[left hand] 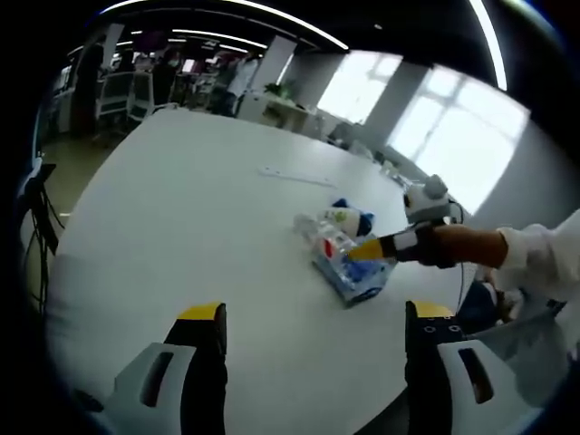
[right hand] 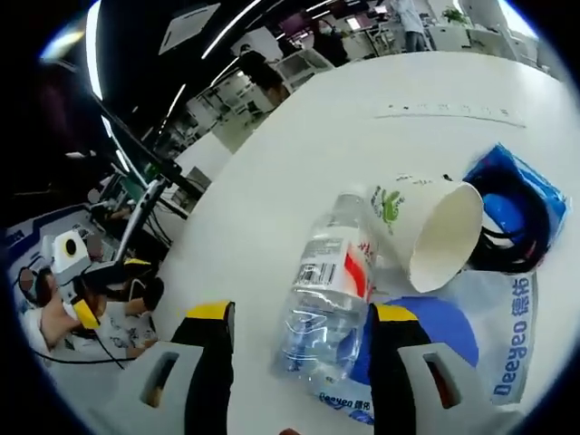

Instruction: Arrange the tabletop items into an orderly group along one side of the table until the central work area is clear of visible clutter.

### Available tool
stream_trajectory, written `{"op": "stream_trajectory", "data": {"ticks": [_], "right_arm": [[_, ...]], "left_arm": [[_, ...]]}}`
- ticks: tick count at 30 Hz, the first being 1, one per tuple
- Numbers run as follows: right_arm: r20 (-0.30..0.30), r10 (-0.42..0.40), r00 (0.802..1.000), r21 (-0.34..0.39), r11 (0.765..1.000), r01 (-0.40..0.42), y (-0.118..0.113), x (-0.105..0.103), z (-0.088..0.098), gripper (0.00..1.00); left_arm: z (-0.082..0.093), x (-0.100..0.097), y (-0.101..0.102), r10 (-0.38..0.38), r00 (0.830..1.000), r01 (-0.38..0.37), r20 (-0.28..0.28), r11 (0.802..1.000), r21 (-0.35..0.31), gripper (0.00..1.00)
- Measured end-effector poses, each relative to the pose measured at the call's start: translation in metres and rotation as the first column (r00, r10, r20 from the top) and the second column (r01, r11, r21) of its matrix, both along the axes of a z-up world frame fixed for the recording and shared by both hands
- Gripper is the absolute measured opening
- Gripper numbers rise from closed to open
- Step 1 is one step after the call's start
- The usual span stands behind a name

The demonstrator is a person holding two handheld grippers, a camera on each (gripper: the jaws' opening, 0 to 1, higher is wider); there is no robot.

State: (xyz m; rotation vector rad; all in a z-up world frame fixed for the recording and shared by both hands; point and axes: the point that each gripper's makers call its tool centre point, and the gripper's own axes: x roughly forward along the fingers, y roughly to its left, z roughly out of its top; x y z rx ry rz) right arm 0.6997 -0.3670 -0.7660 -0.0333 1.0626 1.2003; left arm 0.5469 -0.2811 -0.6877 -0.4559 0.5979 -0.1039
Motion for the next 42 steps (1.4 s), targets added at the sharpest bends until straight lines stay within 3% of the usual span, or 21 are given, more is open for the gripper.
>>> {"op": "stream_trajectory", "data": {"ticks": [9, 13, 16, 20, 31, 42], "right_arm": [[0.04, -0.019, 0.999, -0.064, 0.998, 0.021, 0.01, 0.014, -0.016, 0.58], [0.045, -0.011, 0.999, -0.101, 0.995, 0.016, 0.008, 0.011, -0.027, 0.54], [0.063, -0.023, 0.998, -0.1, 0.995, 0.029, 0.007, 0.01, -0.025, 0.53], [0.126, 0.012, 0.992, -0.139, 0.99, 0.006, 0.003, 0.01, -0.027, 0.48], [0.085, -0.041, 0.996, -0.174, 0.983, 0.055, 0.001, 0.013, -0.026, 0.41], [-0.022, -0.16, 0.987, -0.049, 0.986, 0.159, -0.001, 0.021, -0.022, 0.35]], "left_arm": [[0.002, 0.001, 0.004, 0.019, 1.0, -0.019, 0.008, 1.0, -0.015, 0.78], [0.003, 0.0, 0.006, 0.021, 1.0, -0.021, 0.009, 1.0, -0.013, 0.78], [0.002, -0.001, 0.007, 0.028, 1.0, -0.027, 0.007, 1.0, -0.014, 0.78], [-0.001, -0.003, 0.009, 0.036, 0.999, -0.036, 0.002, 0.999, -0.025, 0.77], [-0.001, -0.001, 0.009, 0.042, 0.999, -0.042, 0.003, 0.999, -0.028, 0.76], [0.006, 0.0, 0.017, 0.076, 0.997, -0.075, 0.02, 0.996, -0.057, 0.76]]}}
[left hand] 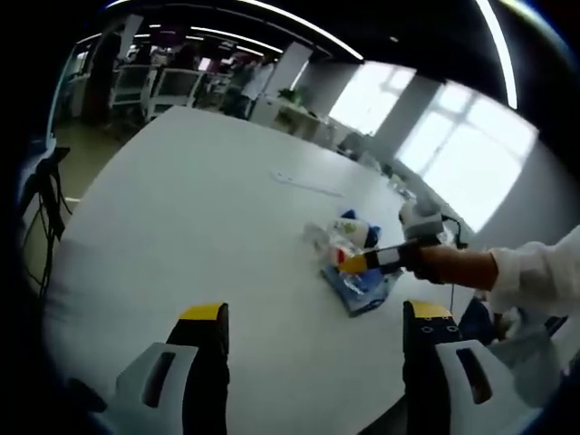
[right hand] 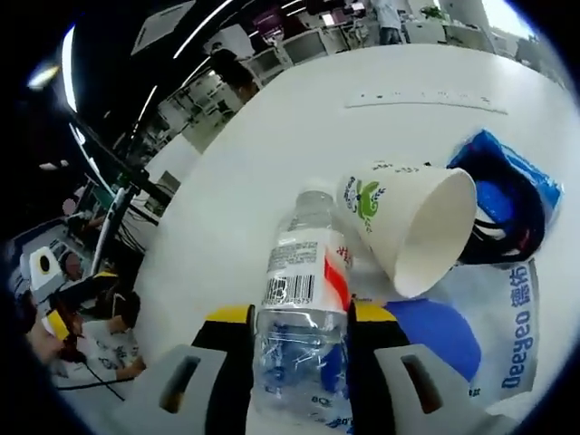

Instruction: Arrange the tabletop items into an orderly group along one side of the table until the central work area is clear of visible clutter.

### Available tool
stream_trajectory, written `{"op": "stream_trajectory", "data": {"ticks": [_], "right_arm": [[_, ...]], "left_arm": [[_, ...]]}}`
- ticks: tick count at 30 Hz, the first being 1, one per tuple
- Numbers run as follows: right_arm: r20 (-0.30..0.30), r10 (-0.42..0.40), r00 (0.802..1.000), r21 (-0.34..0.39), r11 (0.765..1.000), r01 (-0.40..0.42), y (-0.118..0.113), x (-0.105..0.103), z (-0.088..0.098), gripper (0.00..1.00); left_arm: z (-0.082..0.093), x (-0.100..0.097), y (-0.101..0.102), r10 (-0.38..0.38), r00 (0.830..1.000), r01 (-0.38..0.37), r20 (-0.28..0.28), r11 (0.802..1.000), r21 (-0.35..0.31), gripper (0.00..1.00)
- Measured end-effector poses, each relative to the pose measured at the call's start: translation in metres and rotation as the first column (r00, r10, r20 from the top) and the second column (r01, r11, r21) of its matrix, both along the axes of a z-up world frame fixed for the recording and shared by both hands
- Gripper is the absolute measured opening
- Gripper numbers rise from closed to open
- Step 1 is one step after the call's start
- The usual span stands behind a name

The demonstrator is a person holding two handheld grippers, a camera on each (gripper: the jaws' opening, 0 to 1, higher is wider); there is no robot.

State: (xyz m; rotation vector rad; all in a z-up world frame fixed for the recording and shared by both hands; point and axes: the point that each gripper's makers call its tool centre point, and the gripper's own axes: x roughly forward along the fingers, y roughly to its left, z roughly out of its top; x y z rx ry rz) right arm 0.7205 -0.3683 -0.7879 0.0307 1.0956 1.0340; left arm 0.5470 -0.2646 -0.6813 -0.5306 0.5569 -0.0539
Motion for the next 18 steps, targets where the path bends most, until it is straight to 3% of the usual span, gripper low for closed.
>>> {"op": "stream_trajectory", "data": {"ticks": [9, 18], "right_arm": [[-0.063, -0.085, 0.994, 0.169, 0.981, 0.095, -0.002, 0.0, 0.016, 0.35], [-0.023, -0.08, 0.997, 0.308, 0.948, 0.083, 0.001, -0.003, 0.047, 0.36]], "left_arm": [[0.01, 0.019, -0.005, -0.003, 1.0, 0.005, 0.027, 0.999, -0.046, 0.76], [0.013, 0.048, -0.018, 0.007, 0.999, -0.002, 0.035, 0.99, -0.144, 0.76]]}}
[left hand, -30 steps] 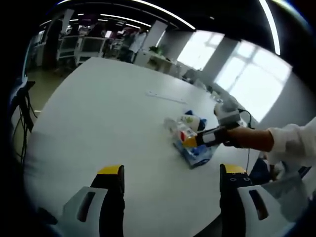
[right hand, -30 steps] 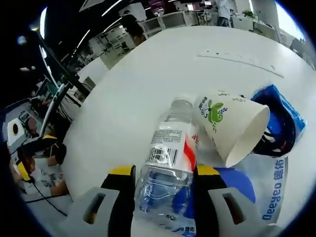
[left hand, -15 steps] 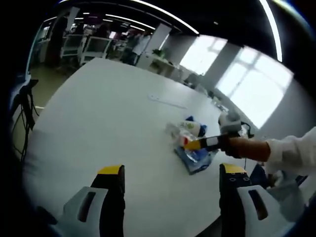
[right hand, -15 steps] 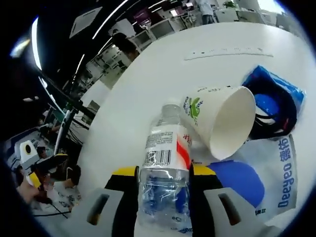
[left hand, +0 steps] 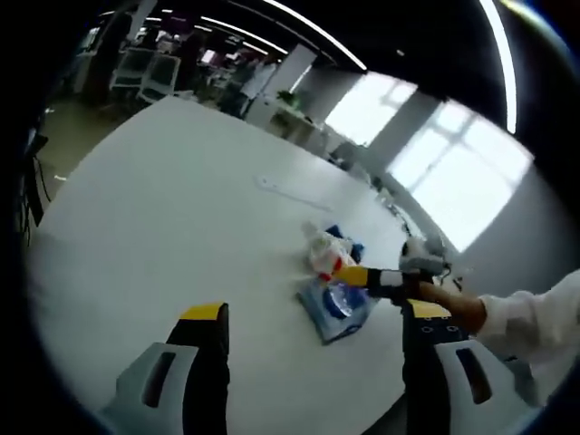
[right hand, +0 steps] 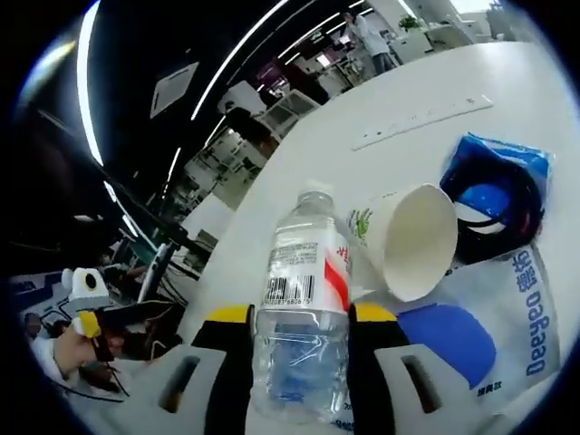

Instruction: Arrange the tabletop items into an orderly group along one side of the table until the central work area is clear of visible clutter.

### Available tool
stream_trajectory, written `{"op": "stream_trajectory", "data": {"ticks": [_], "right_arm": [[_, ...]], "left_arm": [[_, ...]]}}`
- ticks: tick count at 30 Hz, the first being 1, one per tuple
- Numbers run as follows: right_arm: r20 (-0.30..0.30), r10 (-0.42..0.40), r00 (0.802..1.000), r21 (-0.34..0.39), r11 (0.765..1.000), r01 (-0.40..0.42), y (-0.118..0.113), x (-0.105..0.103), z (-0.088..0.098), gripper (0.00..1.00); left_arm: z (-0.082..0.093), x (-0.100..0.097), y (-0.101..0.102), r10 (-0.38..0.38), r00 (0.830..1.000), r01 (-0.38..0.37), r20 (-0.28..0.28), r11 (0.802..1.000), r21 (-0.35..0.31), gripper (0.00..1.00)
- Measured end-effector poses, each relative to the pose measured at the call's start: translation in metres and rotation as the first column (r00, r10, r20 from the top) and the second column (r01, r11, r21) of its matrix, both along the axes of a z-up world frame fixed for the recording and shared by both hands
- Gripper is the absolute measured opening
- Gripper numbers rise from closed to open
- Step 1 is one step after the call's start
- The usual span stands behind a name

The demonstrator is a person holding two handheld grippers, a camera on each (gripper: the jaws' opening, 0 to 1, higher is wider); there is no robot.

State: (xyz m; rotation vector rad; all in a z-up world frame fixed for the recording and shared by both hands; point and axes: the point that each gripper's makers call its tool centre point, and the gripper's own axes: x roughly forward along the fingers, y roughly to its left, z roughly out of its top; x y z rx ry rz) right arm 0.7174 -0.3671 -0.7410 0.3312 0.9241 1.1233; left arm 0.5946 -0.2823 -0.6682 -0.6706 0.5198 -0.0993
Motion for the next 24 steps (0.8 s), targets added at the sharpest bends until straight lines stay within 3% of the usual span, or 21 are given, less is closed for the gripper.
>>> {"op": "stream_trajectory", "data": {"ticks": [5, 13, 17, 20, 24], "right_arm": [[0.028, 0.018, 0.999, 0.066, 0.998, -0.02, 0.005, -0.006, 0.018, 0.37], [0.076, 0.084, 0.994, 0.142, 0.985, -0.094, 0.014, -0.031, 0.044, 0.37], [0.097, 0.106, 0.99, 0.17, 0.978, -0.122, 0.017, -0.042, 0.053, 0.37], [0.113, 0.113, 0.987, 0.201, 0.97, -0.135, 0.019, -0.049, 0.063, 0.37], [0.141, 0.136, 0.981, 0.224, 0.96, -0.165, 0.023, -0.055, 0.072, 0.37]], "left_arm": [[0.006, 0.027, -0.007, 0.029, 0.999, -0.026, 0.025, 0.995, -0.097, 0.76], [0.02, 0.07, -0.024, 0.044, 0.997, -0.032, 0.066, 0.985, -0.171, 0.77], [0.025, 0.085, -0.034, 0.043, 0.996, -0.03, 0.073, 0.986, -0.166, 0.78], [0.017, 0.09, -0.04, 0.035, 0.998, -0.028, 0.053, 0.99, -0.136, 0.8], [0.013, 0.091, -0.043, 0.047, 0.998, -0.041, 0.04, 0.988, -0.148, 0.81]]}}
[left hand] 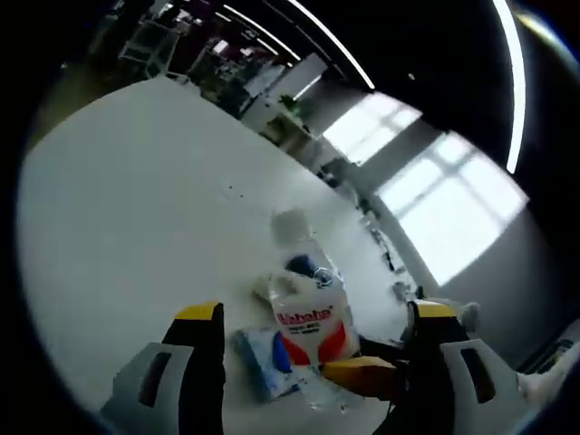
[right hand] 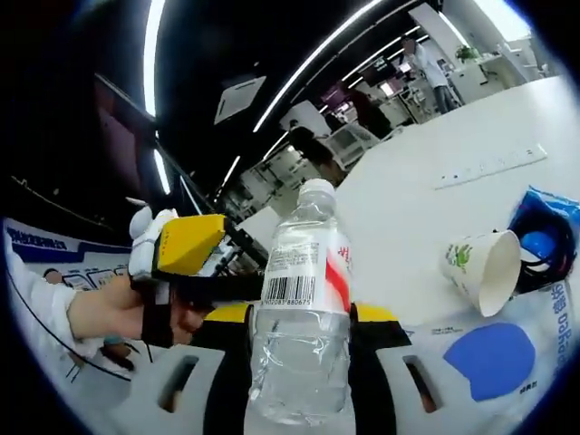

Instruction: Arrange the tabletop items into an orderly group along one side of the table until the central work area is clear of visible clutter.

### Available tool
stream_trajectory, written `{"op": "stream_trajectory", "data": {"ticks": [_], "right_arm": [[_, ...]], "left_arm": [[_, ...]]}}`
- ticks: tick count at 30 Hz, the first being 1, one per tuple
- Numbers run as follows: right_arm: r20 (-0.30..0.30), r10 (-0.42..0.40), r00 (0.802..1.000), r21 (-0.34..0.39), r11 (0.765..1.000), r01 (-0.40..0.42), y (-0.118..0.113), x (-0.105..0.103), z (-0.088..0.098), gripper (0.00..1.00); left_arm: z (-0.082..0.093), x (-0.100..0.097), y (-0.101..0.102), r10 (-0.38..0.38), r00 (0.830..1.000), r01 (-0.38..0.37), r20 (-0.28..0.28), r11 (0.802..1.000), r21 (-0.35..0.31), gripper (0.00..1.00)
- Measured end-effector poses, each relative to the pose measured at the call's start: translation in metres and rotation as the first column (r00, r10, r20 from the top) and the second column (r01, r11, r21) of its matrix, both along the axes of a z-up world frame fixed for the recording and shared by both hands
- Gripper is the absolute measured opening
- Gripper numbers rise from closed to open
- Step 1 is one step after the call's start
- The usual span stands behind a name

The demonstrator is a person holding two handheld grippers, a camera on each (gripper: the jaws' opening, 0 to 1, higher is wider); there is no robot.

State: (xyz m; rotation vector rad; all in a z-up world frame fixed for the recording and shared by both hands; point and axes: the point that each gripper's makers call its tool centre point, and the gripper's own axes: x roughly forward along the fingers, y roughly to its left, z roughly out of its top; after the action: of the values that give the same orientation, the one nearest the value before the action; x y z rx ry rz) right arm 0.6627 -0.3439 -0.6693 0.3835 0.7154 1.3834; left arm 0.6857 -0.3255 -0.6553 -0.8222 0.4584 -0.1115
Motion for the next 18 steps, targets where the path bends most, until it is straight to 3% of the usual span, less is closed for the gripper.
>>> {"op": "stream_trajectory", "data": {"ticks": [10, 13, 14, 16, 18], "right_arm": [[0.039, 0.069, 0.997, 0.032, 0.997, -0.071, 0.003, -0.02, 0.009, 0.38], [0.061, 0.106, 0.992, 0.034, 0.994, -0.108, 0.005, -0.029, 0.012, 0.38], [0.075, 0.119, 0.99, 0.026, 0.992, -0.121, 0.006, -0.031, 0.013, 0.38], [0.09, 0.124, 0.988, 0.022, 0.992, -0.127, 0.005, -0.032, 0.014, 0.38], [0.098, 0.128, 0.987, 0.028, 0.991, -0.131, 0.005, -0.033, 0.018, 0.38]], "left_arm": [[0.016, 0.007, 0.006, 0.04, 0.999, -0.04, 0.034, 0.999, -0.008, 0.7], [0.018, 0.007, 0.005, 0.035, 0.999, -0.033, 0.035, 0.999, -0.039, 0.61], [0.018, 0.006, 0.003, 0.027, 0.999, -0.025, 0.031, 0.998, -0.051, 0.53], [0.017, 0.004, 0.007, 0.039, 0.999, -0.039, 0.02, 0.999, -0.013, 0.43], [0.019, 0.003, 0.006, 0.042, 0.999, -0.042, 0.006, 0.998, -0.049, 0.42]]}}
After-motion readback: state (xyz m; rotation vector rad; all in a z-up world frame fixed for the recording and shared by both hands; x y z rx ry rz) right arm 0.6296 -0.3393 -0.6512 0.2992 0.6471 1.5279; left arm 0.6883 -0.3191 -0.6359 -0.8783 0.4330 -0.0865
